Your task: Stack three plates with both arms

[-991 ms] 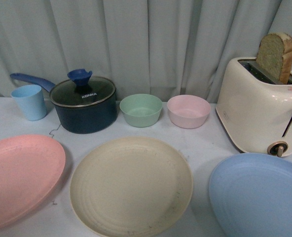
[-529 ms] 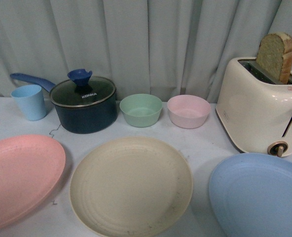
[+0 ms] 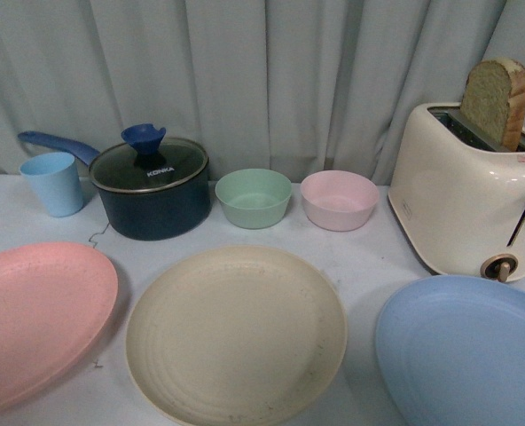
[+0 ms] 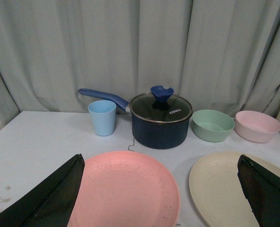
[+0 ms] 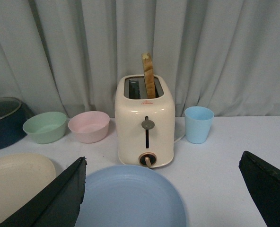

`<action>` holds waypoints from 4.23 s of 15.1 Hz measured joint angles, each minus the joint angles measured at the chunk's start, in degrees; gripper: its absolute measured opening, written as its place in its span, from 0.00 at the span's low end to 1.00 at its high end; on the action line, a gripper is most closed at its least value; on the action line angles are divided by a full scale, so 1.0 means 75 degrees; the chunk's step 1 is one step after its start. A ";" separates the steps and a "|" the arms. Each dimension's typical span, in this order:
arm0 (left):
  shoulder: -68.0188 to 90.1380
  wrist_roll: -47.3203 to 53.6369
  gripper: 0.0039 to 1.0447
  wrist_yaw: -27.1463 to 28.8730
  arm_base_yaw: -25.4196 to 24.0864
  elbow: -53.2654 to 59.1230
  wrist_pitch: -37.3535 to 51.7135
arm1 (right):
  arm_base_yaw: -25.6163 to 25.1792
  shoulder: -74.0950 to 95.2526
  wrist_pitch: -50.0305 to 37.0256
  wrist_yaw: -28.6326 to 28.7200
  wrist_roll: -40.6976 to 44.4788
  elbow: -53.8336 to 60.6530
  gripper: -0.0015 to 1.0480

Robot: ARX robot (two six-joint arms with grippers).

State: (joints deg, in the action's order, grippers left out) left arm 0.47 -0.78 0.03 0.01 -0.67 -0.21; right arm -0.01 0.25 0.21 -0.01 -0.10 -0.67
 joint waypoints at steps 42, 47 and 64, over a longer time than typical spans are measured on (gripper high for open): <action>1.4050 0.1352 0.94 -0.1279 -0.3381 -0.4954 0.3879 | 0.0000 0.0000 0.0000 0.0003 0.0003 0.0000 0.94; 1.4574 0.1037 0.94 -0.1454 -0.3462 -0.4776 0.4532 | 0.0000 0.0000 0.0000 0.0000 0.0003 0.0000 0.94; 1.5583 0.0682 0.20 -0.1635 -0.3471 -0.4634 0.5727 | 0.0000 0.0000 0.0000 0.0000 0.0003 0.0000 0.94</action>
State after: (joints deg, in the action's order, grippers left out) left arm 117.34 4.34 -12.23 -26.02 -35.42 42.74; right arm -0.01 0.25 0.21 -0.01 -0.08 -0.67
